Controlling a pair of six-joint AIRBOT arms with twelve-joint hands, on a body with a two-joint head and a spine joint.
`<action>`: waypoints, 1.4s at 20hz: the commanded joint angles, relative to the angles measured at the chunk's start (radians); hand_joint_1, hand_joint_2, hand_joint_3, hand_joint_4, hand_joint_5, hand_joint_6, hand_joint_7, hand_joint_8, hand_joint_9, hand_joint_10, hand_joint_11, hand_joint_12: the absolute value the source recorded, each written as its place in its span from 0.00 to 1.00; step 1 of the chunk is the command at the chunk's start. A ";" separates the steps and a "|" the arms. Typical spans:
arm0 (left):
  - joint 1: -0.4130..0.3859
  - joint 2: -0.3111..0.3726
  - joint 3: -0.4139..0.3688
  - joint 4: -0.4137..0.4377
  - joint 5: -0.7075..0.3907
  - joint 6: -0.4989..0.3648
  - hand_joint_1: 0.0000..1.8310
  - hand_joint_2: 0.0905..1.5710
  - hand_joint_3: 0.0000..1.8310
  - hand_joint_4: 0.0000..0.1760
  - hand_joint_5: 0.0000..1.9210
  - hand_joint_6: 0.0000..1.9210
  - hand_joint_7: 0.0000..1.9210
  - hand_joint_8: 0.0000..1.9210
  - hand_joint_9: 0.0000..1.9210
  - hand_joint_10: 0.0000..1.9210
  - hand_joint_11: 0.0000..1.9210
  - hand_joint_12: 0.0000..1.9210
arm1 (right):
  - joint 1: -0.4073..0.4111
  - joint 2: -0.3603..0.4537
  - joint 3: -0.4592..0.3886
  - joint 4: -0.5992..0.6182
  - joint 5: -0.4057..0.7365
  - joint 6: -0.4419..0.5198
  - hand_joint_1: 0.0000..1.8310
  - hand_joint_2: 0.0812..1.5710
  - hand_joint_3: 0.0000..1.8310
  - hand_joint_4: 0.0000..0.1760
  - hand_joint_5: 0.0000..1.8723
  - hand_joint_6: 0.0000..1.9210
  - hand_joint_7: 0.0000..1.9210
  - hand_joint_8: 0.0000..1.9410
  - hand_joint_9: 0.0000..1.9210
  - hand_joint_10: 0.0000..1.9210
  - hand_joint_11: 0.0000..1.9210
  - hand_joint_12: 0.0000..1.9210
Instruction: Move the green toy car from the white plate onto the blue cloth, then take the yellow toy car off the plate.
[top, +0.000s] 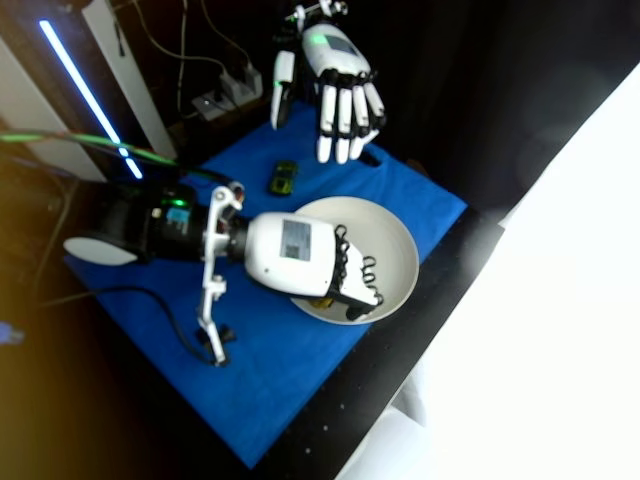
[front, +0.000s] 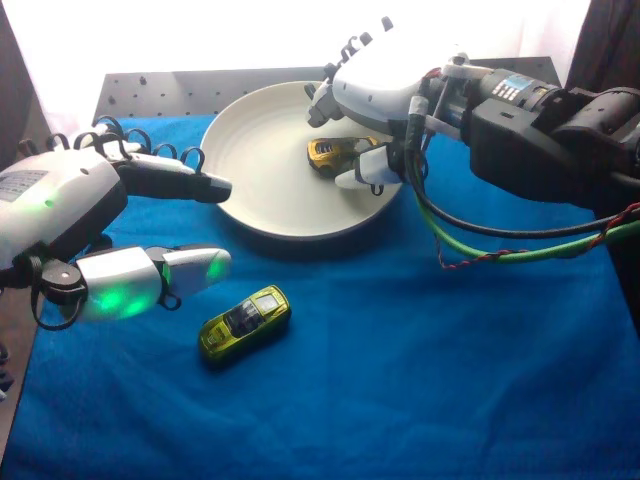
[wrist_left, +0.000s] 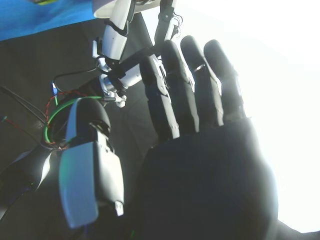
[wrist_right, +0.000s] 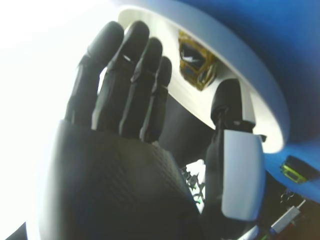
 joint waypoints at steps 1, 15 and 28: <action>-0.008 -0.002 -0.002 0.017 -0.127 -0.006 0.28 0.70 0.00 0.55 0.39 0.00 0.37 0.01 0.18 0.46 0.02 0.88 | 0.006 -0.003 0.007 -0.001 0.107 -0.005 0.50 0.66 0.00 0.00 0.37 0.00 0.41 0.00 0.36 0.19 0.17 0.73; -0.005 -0.003 -0.002 0.020 -0.139 -0.024 0.29 0.72 0.00 0.59 0.41 0.01 0.39 0.01 0.18 0.46 0.01 0.87 | 0.004 -0.016 0.020 -0.001 0.092 -0.005 0.61 0.75 0.00 0.00 0.44 0.63 0.47 0.00 0.37 0.23 0.13 0.81; 0.014 -0.005 -0.001 0.005 -0.151 -0.032 0.31 0.72 0.00 0.42 0.43 0.00 0.40 0.01 0.18 0.49 0.03 0.89 | 0.008 0.013 0.001 0.000 0.124 -0.005 0.66 0.73 0.00 0.00 0.52 0.54 0.41 0.65 0.41 0.41 0.24 0.80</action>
